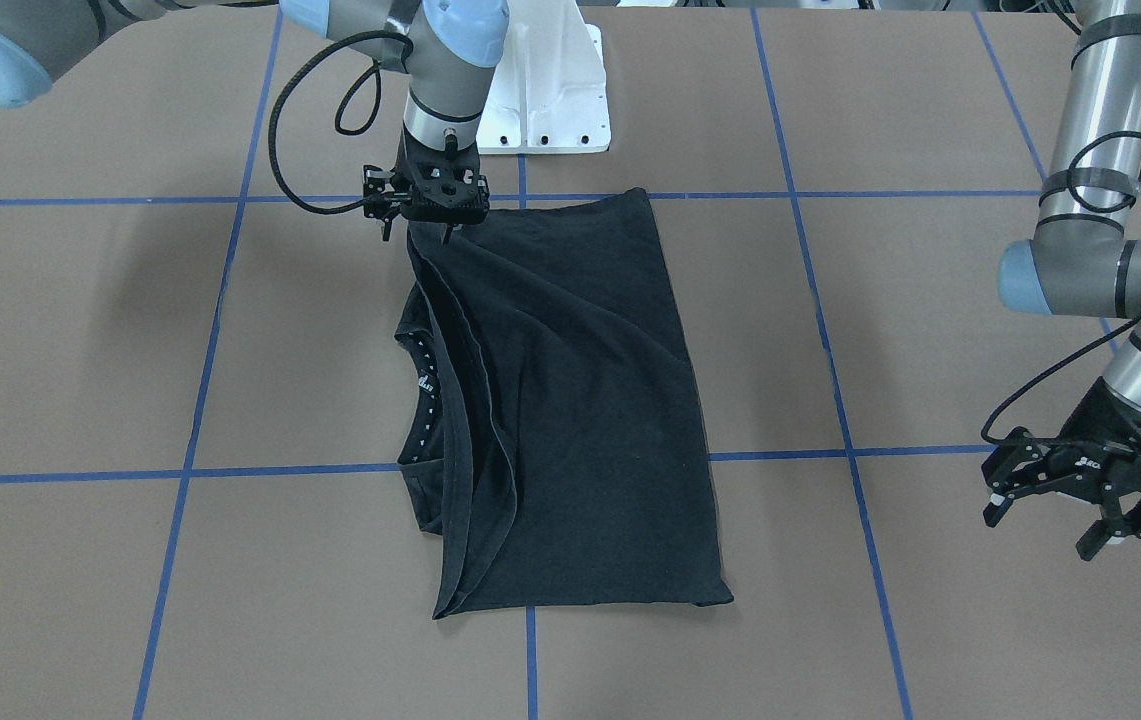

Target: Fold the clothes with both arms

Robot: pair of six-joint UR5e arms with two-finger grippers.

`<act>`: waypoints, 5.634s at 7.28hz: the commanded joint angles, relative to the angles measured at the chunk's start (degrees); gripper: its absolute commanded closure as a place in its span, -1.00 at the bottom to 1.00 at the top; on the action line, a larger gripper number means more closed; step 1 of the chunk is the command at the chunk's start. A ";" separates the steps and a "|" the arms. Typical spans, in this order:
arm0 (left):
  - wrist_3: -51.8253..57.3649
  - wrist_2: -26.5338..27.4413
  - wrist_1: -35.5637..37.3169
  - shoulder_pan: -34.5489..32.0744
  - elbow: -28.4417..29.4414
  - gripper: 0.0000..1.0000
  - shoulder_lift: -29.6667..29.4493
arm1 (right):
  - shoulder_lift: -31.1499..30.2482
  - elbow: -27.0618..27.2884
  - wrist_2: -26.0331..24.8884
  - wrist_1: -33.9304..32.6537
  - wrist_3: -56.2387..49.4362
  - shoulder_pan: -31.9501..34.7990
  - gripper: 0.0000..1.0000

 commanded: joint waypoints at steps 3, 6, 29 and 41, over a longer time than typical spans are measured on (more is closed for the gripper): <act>-1.26 -0.03 -0.08 0.35 -0.40 -1.00 -0.01 | 16.50 -30.63 1.20 17.75 -2.70 9.26 -1.00; -1.35 -0.03 -0.08 0.79 -0.40 -1.00 -0.01 | 21.02 -41.34 1.12 21.49 -7.62 12.18 -1.00; -7.46 0.06 0.18 3.14 -3.72 -1.00 0.16 | 9.78 -29.69 3.22 20.44 -8.07 13.23 -0.99; -64.34 29.23 11.28 50.60 -40.88 -1.00 15.63 | -28.35 11.91 -5.81 45.72 19.87 3.75 -1.00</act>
